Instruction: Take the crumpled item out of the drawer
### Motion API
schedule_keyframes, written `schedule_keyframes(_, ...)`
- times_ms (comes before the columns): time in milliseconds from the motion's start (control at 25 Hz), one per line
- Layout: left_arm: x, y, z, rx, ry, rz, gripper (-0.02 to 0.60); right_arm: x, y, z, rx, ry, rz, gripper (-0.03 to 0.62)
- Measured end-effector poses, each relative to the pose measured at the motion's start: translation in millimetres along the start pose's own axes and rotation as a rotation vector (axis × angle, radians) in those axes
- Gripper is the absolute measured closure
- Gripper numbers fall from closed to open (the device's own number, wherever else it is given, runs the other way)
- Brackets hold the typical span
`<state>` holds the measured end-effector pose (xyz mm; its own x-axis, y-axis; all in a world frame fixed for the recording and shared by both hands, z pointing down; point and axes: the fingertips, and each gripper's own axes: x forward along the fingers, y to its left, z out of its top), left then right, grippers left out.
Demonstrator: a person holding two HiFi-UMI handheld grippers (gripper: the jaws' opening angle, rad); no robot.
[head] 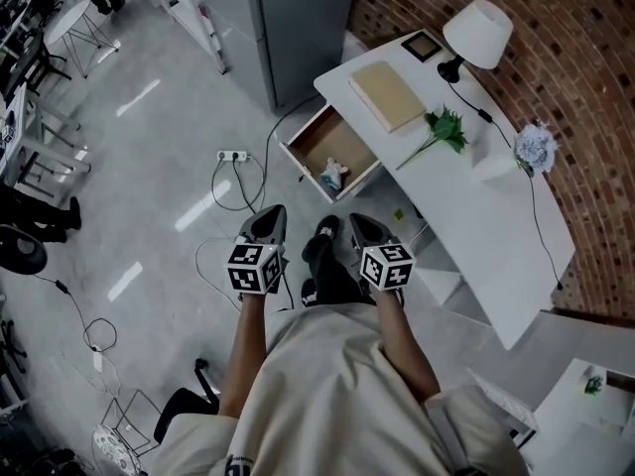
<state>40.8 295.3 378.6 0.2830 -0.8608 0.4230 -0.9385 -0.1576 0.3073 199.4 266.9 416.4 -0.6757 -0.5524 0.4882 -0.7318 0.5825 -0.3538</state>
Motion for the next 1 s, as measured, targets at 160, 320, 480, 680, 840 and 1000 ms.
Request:
schedule_keyframes(160, 23.2, 14.5, 13.5, 0.01, 0.004, -0.003, 0.565, 30.0, -6.9, 18.7, -0.022, 0.009, 0.007, 0.571)
schedule_keyframes(320, 54.8, 25.5, 26.3, 0.036, 0.033, -0.014, 0.565, 64.3, -20.0, 37.0, -0.021, 0.024, 0.01, 0.571)
schedule_keyframes(480, 83.1, 32.5, 36.0, 0.088, 0.072, -0.022, 0.565, 96.8, -31.8, 56.9, -0.02, 0.033, -0.002, 0.571)
schedule_keyframes(680, 112.7, 45.5, 51.5, 0.078, 0.095, -0.035, 0.565, 131.6, -36.9, 67.8, -0.044, 0.09, 0.019, 0.571)
schedule_keyframes(840, 135.9, 56.1, 60.4, 0.098, 0.114, -0.046, 0.565, 156.9, -50.7, 85.3, -0.091, 0.104, 0.009, 0.571)
schedule_keyframes(1000, 157.6, 65.4, 67.7, 0.102, 0.13, -0.053, 0.565, 182.9, -68.9, 93.5, -0.121, 0.131, -0.018, 0.571)
